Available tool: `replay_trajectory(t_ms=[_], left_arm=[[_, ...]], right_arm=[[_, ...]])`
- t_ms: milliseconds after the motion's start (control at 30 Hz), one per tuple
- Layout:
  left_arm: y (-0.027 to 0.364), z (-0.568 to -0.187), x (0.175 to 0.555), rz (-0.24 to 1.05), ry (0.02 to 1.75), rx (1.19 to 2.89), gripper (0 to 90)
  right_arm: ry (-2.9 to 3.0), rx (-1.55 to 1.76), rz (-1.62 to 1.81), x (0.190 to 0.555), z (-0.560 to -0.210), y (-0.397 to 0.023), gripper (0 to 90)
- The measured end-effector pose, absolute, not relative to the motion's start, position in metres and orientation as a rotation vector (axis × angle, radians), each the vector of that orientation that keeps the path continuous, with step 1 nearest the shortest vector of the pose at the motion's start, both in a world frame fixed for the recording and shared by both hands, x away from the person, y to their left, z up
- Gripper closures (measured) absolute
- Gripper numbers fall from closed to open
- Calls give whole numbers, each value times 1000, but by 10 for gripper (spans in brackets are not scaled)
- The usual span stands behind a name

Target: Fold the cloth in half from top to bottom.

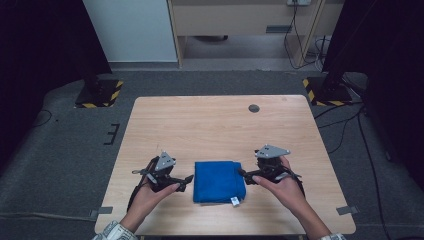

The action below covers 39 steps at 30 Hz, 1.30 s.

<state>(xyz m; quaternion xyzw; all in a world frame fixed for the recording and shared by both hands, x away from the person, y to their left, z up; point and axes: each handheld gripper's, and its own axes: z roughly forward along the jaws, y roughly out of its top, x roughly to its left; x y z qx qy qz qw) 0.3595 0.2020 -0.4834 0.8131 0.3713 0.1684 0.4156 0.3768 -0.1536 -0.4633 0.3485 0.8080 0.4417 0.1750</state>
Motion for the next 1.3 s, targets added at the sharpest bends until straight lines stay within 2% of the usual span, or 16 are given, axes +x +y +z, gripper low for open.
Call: replay_trajectory(t_ms=[333, 667, 1300], left_arm=[[222, -475, 374, 448, 979, 2033, 48], [242, -483, 385, 463, 1042, 2051, 49], [268, -505, 397, 459, 1121, 2117, 49]], right_arm=[[2218, 1057, 1251, 389, -455, -182, 63], [2161, 1134, 1242, 397, -456, -213, 64], [2112, 1274, 1174, 397, -482, -267, 65]])
